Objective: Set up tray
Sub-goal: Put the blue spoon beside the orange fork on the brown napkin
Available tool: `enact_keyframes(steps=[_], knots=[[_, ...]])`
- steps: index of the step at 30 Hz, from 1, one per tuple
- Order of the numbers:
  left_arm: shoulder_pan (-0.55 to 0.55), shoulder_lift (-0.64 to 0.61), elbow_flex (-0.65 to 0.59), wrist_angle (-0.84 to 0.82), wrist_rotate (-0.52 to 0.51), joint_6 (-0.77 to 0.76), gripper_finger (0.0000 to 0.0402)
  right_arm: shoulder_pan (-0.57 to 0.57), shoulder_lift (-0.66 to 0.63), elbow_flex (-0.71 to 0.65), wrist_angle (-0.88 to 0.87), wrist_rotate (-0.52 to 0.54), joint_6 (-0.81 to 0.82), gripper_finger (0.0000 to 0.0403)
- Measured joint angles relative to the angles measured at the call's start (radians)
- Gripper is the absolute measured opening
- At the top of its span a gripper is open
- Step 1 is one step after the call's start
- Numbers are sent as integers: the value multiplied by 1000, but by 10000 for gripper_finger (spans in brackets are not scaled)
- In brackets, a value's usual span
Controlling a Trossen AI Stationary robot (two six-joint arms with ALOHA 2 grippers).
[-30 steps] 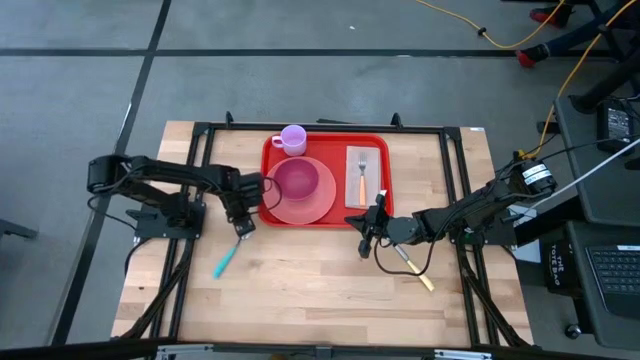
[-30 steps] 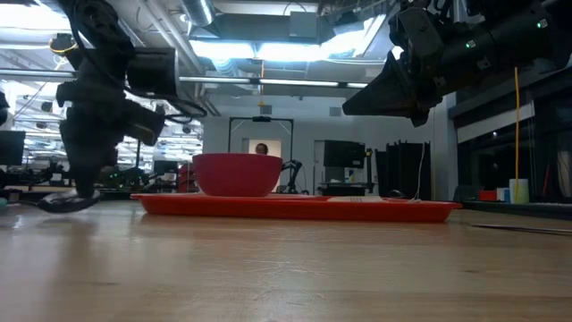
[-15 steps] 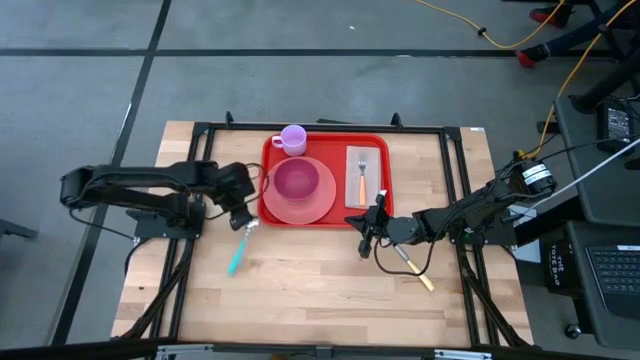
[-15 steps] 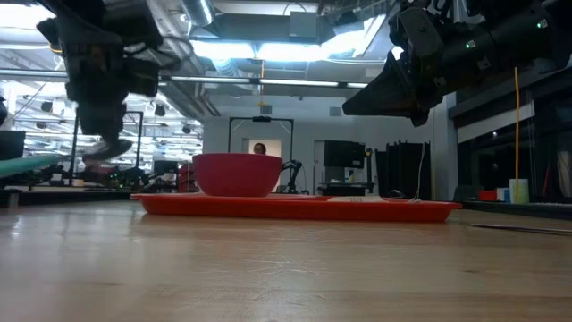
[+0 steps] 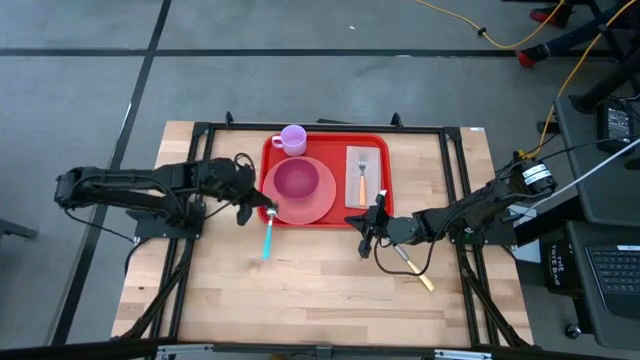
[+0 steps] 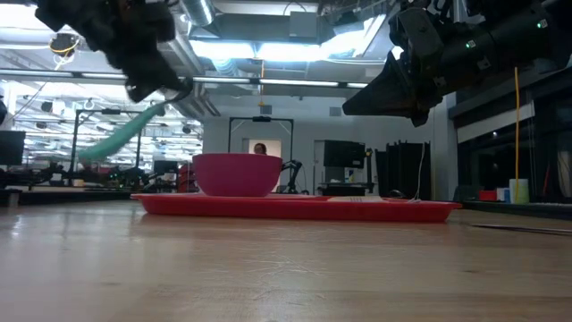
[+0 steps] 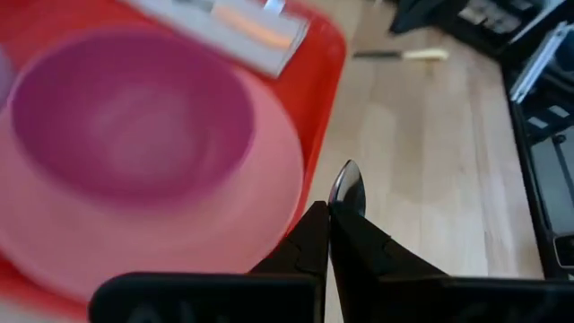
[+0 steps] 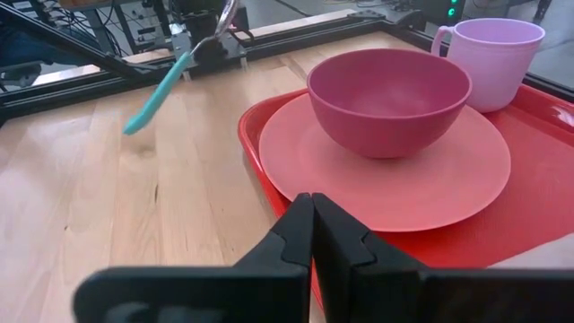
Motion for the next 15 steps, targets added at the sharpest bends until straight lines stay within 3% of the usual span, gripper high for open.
enact_keyframes(steps=[15], knots=[[-87,190,1,550,-132,231,2,0,0,0,4,0,-7,8]])
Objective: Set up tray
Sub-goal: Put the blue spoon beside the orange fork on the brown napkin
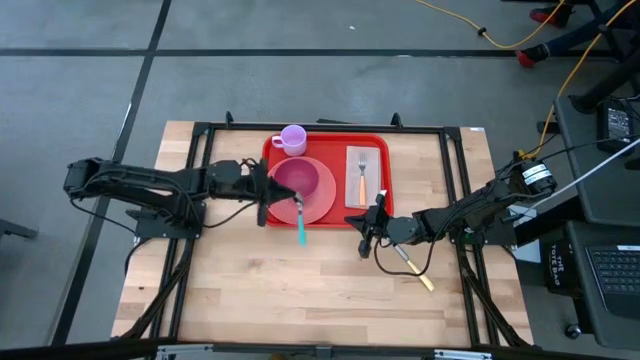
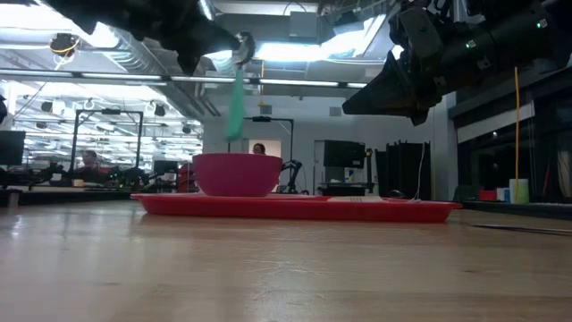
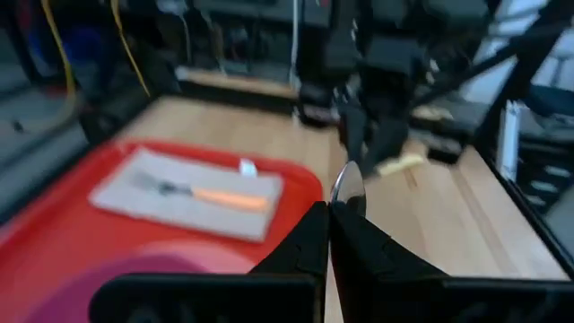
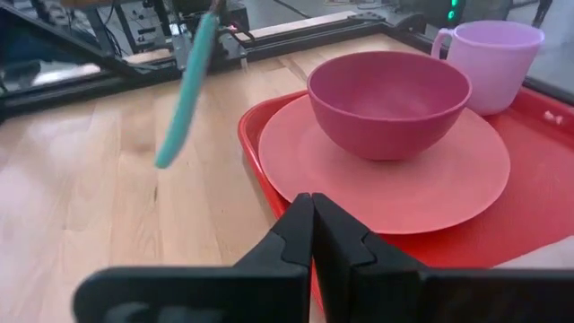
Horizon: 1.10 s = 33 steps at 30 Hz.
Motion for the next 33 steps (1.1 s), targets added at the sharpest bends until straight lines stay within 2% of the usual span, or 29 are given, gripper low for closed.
enact_keyframes(steps=[5,11,20,25,33], knots=[[-1,34,0,137,-119,87,2,0,0,8,29,36,-92,8],[-1,51,0,228,-242,195,2,2,0,90,34,61,-257,8],[-1,53,9,271,-385,330,2,2,0,186,32,96,-358,8],[0,83,34,284,-439,380,2,-2,0,194,32,107,-438,8],[27,229,69,469,-470,507,2,-74,0,194,33,107,-467,8]])
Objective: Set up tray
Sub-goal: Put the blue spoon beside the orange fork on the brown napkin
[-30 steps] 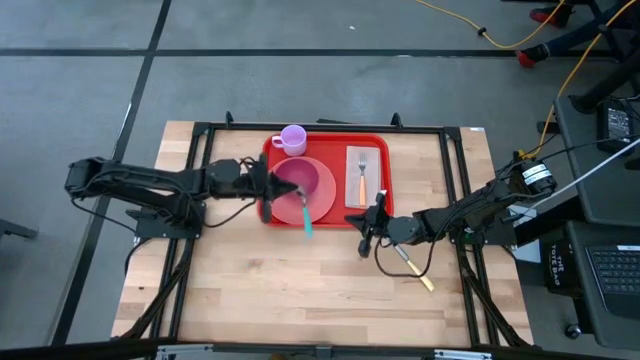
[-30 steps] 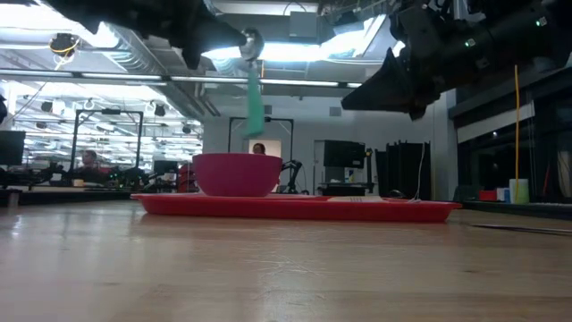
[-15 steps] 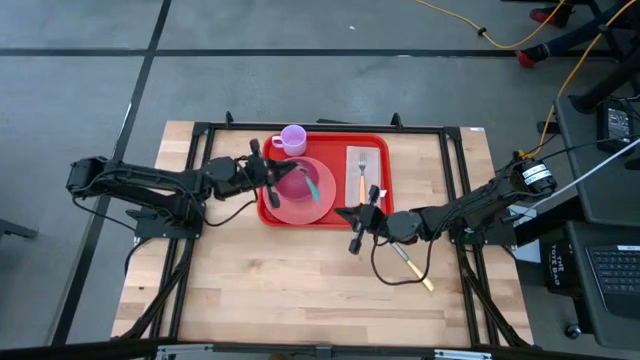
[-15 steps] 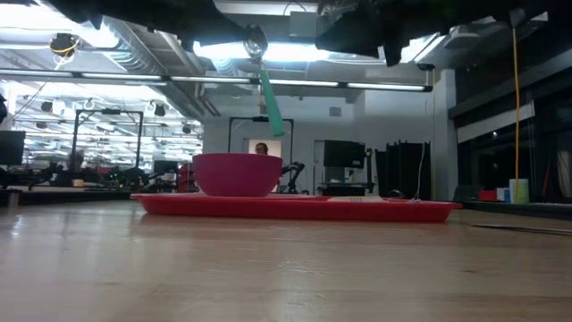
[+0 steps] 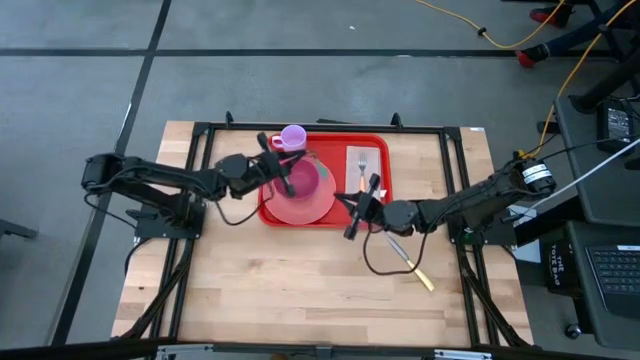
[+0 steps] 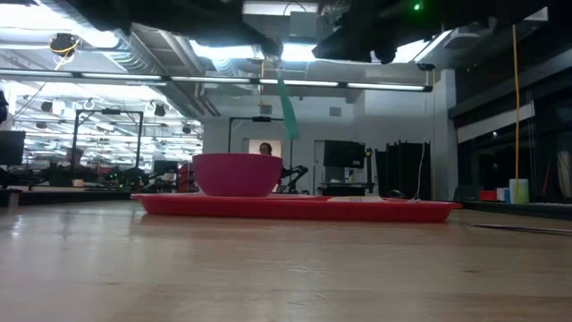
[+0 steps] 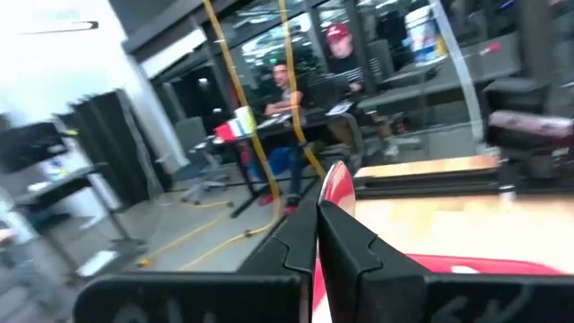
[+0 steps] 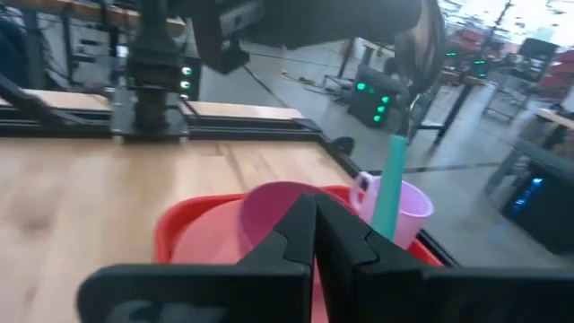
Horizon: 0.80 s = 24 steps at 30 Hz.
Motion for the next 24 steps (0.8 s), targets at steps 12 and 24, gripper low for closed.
enact_keyframes(steps=[12,24], knots=[[41,108,42,175,-12,108,2,-74,0,1,24,157,-84,5],[69,108,41,198,-11,102,2,-188,0,1,35,-100,-97,24]])
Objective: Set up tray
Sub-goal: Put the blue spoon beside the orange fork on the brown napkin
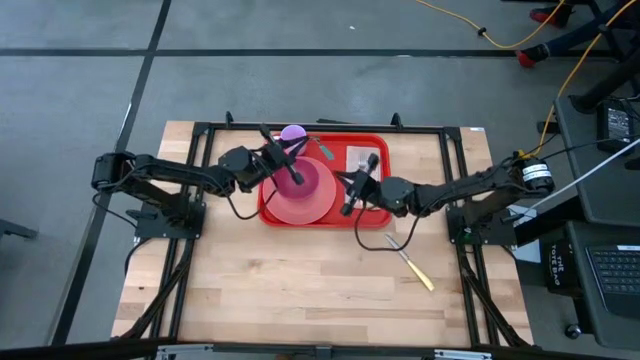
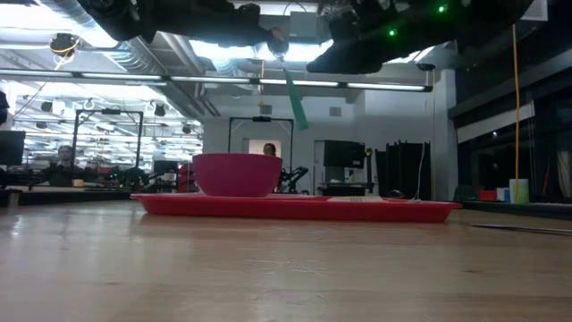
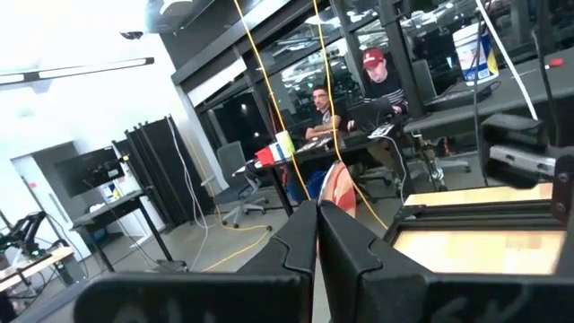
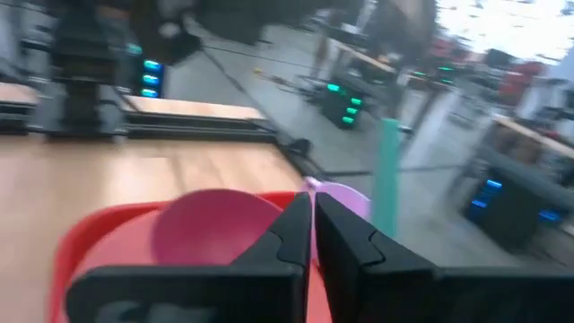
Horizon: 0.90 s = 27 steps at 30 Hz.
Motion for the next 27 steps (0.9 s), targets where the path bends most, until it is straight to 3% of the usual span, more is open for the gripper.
enact_keyframes(steps=[4,10,20,27], knots=[[3,0,0,5,0,1,2,-46,0,0,2,-99,39,32],[28,0,0,10,0,-3,2,-85,0,0,3,-103,84,68],[73,0,-1,11,28,-61,2,-95,0,0,84,-106,-4,183],[77,42,-2,76,17,-71,2,-99,38,2,114,-47,-42,204]])
